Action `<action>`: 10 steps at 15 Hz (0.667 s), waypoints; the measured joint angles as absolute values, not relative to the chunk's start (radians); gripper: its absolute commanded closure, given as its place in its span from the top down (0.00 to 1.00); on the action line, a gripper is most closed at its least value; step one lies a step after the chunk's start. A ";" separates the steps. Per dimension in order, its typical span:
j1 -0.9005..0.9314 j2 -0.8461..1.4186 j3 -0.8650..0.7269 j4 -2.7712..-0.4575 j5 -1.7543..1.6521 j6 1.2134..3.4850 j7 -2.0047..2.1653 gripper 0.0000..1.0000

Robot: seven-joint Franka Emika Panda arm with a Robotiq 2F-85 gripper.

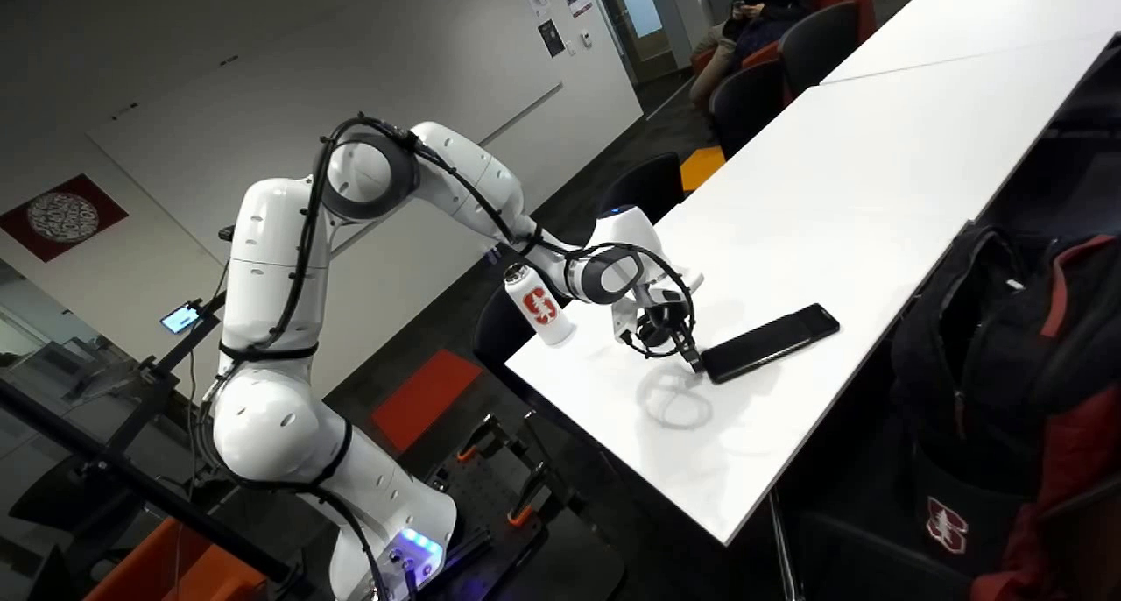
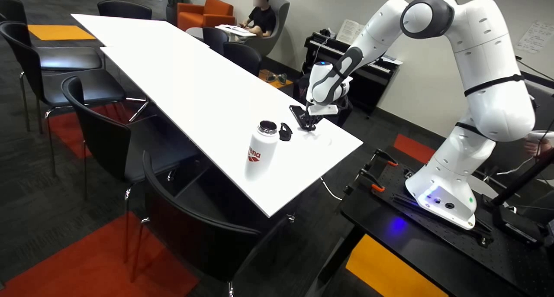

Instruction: Slide the black lid over the phone

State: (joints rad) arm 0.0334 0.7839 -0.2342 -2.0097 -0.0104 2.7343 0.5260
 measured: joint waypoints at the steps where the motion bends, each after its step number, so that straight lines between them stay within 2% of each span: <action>1: 0.031 0.784 -0.234 -2.003 -0.010 2.734 0.526 0.00; 10: -0.003 0.786 -0.237 -1.945 -0.008 2.714 0.524 0.00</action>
